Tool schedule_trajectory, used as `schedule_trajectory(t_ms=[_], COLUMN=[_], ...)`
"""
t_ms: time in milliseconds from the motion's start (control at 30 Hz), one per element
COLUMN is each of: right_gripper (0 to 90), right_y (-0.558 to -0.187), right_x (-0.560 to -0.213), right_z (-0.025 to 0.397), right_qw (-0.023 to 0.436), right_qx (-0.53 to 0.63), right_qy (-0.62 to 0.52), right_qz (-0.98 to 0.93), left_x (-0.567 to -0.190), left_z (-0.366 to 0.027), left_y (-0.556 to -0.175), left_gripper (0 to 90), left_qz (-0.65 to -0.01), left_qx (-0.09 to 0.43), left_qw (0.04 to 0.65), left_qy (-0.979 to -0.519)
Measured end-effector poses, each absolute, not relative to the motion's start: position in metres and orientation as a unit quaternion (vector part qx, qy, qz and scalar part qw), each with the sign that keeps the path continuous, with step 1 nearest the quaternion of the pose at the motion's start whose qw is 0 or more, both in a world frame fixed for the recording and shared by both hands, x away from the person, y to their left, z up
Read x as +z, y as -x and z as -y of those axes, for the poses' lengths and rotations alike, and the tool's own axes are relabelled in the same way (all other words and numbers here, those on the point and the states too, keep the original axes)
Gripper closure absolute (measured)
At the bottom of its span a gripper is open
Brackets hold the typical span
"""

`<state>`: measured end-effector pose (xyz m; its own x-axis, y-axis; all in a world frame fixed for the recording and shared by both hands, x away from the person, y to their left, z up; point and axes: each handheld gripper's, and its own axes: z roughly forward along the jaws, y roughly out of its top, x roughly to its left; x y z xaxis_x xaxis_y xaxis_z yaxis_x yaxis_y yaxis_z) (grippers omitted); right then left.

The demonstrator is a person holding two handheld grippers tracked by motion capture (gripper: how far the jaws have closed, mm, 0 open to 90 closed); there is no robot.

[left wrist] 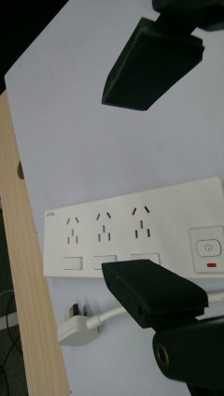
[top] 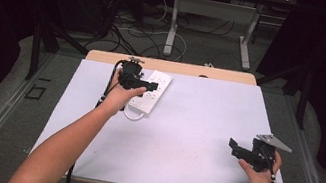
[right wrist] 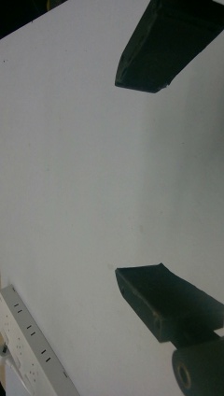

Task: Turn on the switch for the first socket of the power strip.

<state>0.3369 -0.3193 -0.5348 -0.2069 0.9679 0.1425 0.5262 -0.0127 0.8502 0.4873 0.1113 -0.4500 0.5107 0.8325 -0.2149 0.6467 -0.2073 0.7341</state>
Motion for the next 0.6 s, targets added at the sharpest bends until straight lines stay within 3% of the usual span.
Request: schedule_trajectory(t_ms=[367, 600], right_gripper=[7.0, 7.0], right_y=[-0.337, -0.336], right_x=[-0.535, -0.534], right_z=[0.319, 0.319], right_qw=[0.264, 0.264], right_qx=[0.424, 0.422], right_qy=[-0.574, -0.574], right_qz=[-0.649, -0.650], left_x=[-0.441, -0.437], left_z=[-0.111, -0.108], left_y=[-0.472, -0.458], left_gripper=[2.3, 0.3], left_qz=[-0.469, -0.462], left_qx=[0.117, 0.107], left_qw=[0.414, 0.407], left_qy=[-0.771, -0.781])
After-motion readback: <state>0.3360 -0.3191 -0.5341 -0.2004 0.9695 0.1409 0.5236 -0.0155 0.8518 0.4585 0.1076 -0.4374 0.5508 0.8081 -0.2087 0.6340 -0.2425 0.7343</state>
